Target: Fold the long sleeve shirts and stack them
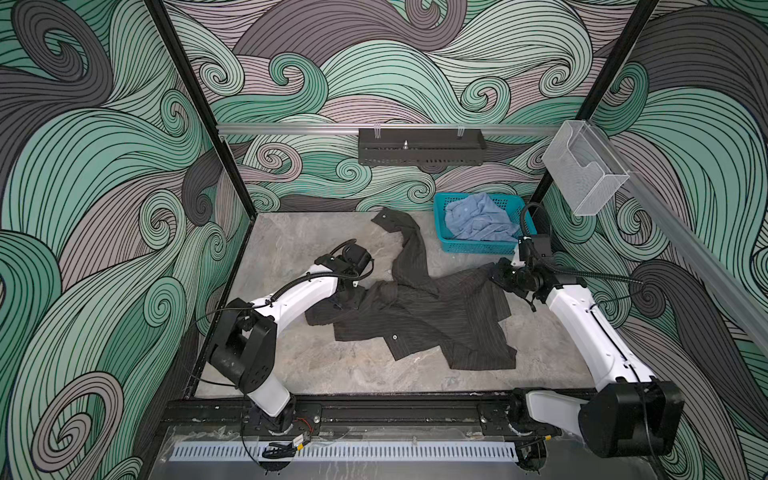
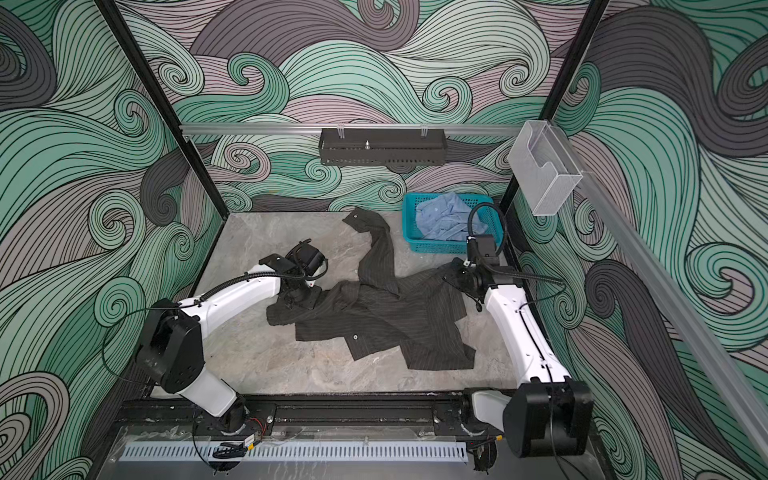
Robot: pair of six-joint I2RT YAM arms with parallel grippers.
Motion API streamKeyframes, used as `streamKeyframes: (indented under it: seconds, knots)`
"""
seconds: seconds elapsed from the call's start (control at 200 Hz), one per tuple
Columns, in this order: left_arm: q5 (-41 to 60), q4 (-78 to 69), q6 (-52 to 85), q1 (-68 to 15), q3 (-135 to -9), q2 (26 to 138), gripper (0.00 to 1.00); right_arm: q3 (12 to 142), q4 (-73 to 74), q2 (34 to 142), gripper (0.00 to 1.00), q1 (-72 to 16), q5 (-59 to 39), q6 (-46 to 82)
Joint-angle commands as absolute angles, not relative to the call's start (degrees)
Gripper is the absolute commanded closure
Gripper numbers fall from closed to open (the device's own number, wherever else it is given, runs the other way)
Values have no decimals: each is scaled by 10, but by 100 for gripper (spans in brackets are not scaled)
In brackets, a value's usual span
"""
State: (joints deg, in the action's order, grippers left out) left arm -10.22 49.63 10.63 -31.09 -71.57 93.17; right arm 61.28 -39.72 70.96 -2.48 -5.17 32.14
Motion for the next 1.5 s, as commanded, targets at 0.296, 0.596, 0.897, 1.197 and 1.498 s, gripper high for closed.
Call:
streamKeyframes:
  seconds: [0.296, 0.596, 0.897, 1.197, 1.498]
  knots:
    - [-41, 633, 40, -284, -904, 1005, 58, 630, -388, 727, 100, -4, -64, 318]
    - [1, 532, 59, -315, -645, 868, 39, 623, -382, 727, 100, -5, -73, 321]
    - [-89, 535, 72, -315, -702, 1003, 63, 623, -381, 727, 100, -5, -74, 321]
    - [-224, 568, -4, -282, -923, 1017, 100, 631, -368, 750, 100, -5, -76, 326]
    - [-227, 754, 39, -251, -1297, 1286, 64, 636, -343, 819, 97, -4, -57, 328]
